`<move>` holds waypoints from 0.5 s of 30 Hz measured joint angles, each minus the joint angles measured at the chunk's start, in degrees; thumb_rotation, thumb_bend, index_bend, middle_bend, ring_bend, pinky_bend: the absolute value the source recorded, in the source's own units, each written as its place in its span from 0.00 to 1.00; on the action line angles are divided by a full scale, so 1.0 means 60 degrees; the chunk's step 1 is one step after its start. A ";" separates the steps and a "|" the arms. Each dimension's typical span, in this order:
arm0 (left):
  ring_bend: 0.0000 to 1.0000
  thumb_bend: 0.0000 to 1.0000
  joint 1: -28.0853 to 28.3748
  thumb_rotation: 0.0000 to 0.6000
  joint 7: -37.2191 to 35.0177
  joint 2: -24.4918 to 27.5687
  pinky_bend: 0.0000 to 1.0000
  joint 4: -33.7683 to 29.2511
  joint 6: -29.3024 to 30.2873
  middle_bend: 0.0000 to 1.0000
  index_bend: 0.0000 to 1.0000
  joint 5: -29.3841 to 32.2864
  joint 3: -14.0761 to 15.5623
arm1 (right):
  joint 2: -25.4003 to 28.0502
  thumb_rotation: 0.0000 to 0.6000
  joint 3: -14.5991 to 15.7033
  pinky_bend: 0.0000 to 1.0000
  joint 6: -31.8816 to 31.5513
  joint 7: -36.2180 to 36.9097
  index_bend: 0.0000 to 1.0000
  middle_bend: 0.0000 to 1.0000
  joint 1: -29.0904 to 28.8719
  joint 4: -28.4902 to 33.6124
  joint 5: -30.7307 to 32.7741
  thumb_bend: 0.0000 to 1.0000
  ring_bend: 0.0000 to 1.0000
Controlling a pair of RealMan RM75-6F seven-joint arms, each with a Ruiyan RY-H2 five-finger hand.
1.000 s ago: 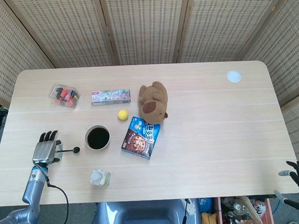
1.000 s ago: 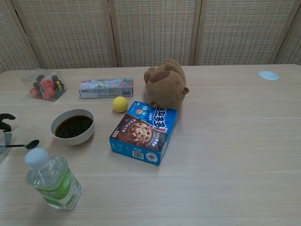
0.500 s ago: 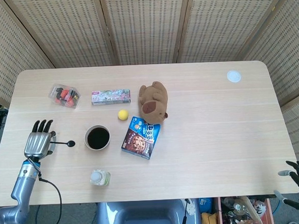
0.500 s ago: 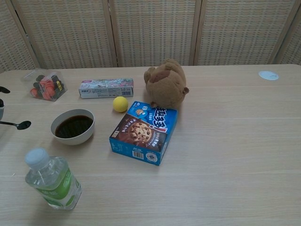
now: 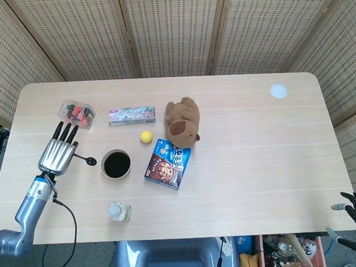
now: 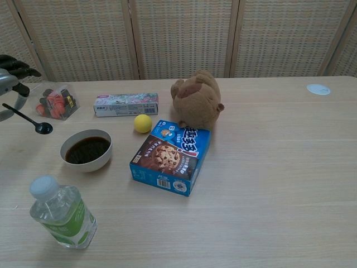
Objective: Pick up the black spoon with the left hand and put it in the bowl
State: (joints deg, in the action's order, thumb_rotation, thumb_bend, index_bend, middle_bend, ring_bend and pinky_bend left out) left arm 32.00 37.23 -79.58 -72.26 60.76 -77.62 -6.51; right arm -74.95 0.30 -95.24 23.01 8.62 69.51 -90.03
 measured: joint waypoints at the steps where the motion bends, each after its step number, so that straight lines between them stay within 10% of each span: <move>1: 0.00 0.46 0.0074 1.00 0.0208 -0.0003 0.00 -0.0014 0.0002 0.09 0.61 -0.0089 0.0028 | -0.0008 1.00 0.0003 0.24 0.0000 0.0012 0.43 0.27 0.0001 -0.0012 -0.0004 0.30 0.13; 15: 0.00 0.46 0.0979 1.00 0.2477 -0.0673 0.00 0.0445 0.0047 0.09 0.62 -0.1635 0.0682 | -0.0086 1.00 0.0013 0.24 -0.0061 0.0186 0.43 0.27 0.0073 -0.0203 0.0016 0.30 0.13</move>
State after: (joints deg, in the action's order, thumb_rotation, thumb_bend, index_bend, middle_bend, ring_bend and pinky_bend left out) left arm 37.88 52.09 -83.61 -69.59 61.04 -87.43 -2.42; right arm -75.46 0.38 -95.60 24.12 9.06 68.29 -89.93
